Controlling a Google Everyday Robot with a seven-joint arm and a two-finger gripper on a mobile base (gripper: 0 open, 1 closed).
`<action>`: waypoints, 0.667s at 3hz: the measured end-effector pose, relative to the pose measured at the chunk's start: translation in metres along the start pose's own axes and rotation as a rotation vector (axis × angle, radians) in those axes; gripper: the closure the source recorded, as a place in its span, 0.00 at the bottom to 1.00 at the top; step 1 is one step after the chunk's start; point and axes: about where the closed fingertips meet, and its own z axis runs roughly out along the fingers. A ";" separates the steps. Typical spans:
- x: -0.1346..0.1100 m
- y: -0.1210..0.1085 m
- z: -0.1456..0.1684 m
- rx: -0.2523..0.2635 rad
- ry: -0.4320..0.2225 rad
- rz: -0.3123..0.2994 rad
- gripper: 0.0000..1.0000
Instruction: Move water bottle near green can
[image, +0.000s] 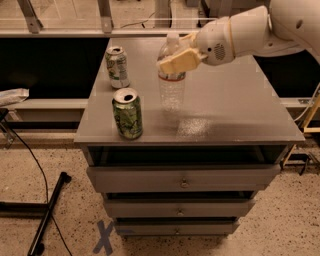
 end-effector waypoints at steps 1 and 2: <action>0.018 0.027 0.006 -0.028 0.010 0.026 1.00; 0.025 0.043 0.010 -0.054 -0.016 0.040 1.00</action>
Offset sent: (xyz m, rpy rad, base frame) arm -0.0561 0.0112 -0.0412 0.0682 0.0711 0.0514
